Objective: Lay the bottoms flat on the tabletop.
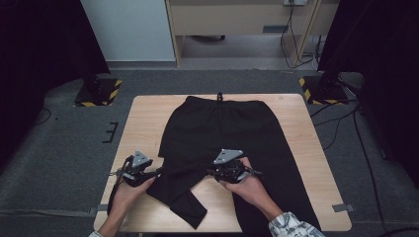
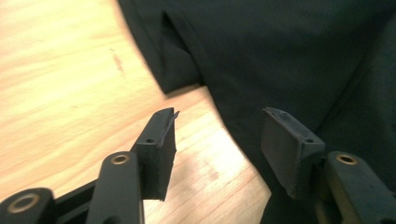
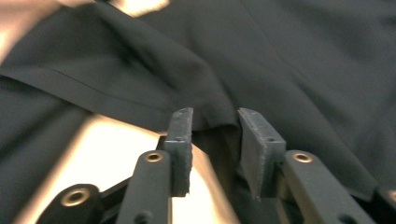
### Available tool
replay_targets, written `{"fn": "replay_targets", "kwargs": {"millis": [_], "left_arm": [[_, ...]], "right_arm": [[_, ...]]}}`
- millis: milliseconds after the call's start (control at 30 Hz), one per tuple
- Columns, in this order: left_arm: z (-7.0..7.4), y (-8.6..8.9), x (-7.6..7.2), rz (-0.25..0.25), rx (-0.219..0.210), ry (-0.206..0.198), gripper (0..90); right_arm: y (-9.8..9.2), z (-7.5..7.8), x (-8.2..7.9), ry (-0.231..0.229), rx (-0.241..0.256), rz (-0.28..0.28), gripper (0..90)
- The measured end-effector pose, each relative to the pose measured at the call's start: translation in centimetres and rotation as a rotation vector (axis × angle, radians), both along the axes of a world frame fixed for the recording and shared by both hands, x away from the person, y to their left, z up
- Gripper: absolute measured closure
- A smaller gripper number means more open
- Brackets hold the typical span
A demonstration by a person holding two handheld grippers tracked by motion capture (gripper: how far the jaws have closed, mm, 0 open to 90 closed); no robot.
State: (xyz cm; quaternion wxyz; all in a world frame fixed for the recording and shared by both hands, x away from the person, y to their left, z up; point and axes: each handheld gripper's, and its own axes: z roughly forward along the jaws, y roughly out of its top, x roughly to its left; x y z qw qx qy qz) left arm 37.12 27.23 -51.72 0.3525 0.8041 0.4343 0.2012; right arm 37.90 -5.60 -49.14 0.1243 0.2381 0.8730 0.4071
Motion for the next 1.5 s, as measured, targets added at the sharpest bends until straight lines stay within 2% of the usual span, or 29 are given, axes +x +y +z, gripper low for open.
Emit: {"fn": "replay_targets", "kwargs": {"millis": [33,67,133,200,233,267,333,467,500,533,567,600,667,733,767,833,900,967,1000,1133,1200,1267,1333,1400,1500], "left_arm": [[0.0,0.0,0.0,0.0,0.0,0.0,42.2],[-0.2,-0.6,0.1,-0.021,0.006,0.004,42.2],[-0.4,-1.2,0.2,-0.032,0.001,0.021,41.6],[-0.6,-2.0,0.3,-0.045,0.038,0.032,43.2],[-0.6,-2.0,0.3,-0.045,0.038,0.032,46.0],[-0.8,-2.4,0.4,-0.055,0.054,0.042,50.3],[-0.7,-2.5,0.6,-0.067,0.039,0.065,60.3],[-0.5,-2.8,0.7,-0.095,0.046,0.078,84.2],[-0.4,-3.1,0.8,-0.097,0.068,0.079,87.7],[-0.4,-3.1,0.8,-0.097,0.068,0.079,88.1],[-0.1,-2.9,0.9,-0.087,0.089,0.055,88.3],[0.2,-2.7,0.9,-0.074,0.086,0.035,88.2],[1.2,-1.8,0.9,-0.029,0.055,-0.018,88.2],[2.3,-1.0,1.0,0.023,0.048,-0.095,88.0],[2.6,-0.7,1.2,0.035,0.025,-0.112,88.0],[2.7,-0.4,2.0,0.051,0.003,-0.109,88.1],[1.9,-0.6,2.9,0.05,0.023,-0.078,88.0],[1.1,-1.0,3.4,0.048,0.07,-0.06,87.7],[0.9,-1.1,3.6,0.044,0.078,-0.048,87.1],[0.5,-0.9,3.7,0.044,0.087,-0.028,84.9],[0.5,-0.7,3.6,0.028,0.068,-0.016,83.6],[0.5,-0.5,3.2,0.024,0.047,-0.018,78.2],[1.1,-0.4,2.3,0.035,0.047,-0.05,67.8],[1.8,0.0,1.0,0.047,0.045,-0.075,58.0],[2.9,0.6,-1.3,0.056,0.047,-0.113,52.1]], "right_arm": [[0.0,0.0,0.0,0.0,0.0,0.0,64.5],[0.8,0.4,-0.8,-0.009,0.017,0.039,64.9],[1.5,0.4,-1.2,-0.02,-0.002,0.058,65.1],[2.3,0.1,-1.4,-0.011,0.006,0.077,65.0],[2.3,0.1,-1.4,-0.011,0.006,0.077,65.0],[3.3,-0.3,-1.6,-0.013,-0.007,0.095,63.5],[3.9,-0.5,-1.6,-0.018,-0.011,0.097,59.5],[4.3,-0.5,-1.5,-0.021,-0.013,0.084,55.8],[4.4,-0.3,-1.5,-0.027,-0.006,0.083,55.5],[4.4,-0.3,-1.5,-0.027,-0.006,0.083,55.5],[4.5,-0.2,-1.5,-0.029,-0.011,0.089,55.7],[4.6,-0.2,-1.6,-0.027,-0.014,0.094,56.9],[4.9,-0.2,-1.6,-0.029,-0.028,0.095,61.2],[5.0,-0.3,-1.4,-0.025,-0.055,0.092,67.7],[5.0,-0.4,-1.2,-0.026,-0.07,0.088,72.0],[4.8,-0.7,-0.7,-0.022,-0.102,0.076,83.7],[4.4,-0.9,-0.3,-0.009,-0.121,0.052,88.9],[3.8,-1.0,0.2,-0.008,-0.135,0.026,90.0],[3.4,-1.0,0.6,-0.004,-0.137,0.008,90.0],[1.9,-1.1,1.8,-0.005,-0.144,-0.051,90.0],[1.3,-1.1,2.2,0.005,-0.145,-0.067,89.6],[0.6,-1.0,2.4,0.005,-0.152,-0.084,87.7],[-0.1,-0.8,2.6,0.013,-0.153,-0.105,82.0],[-0.7,-0.3,2.4,0.011,-0.133,-0.124,74.1],[-0.9,0.8,1.0,-0.01,-0.085,-0.088,69.3]]}}
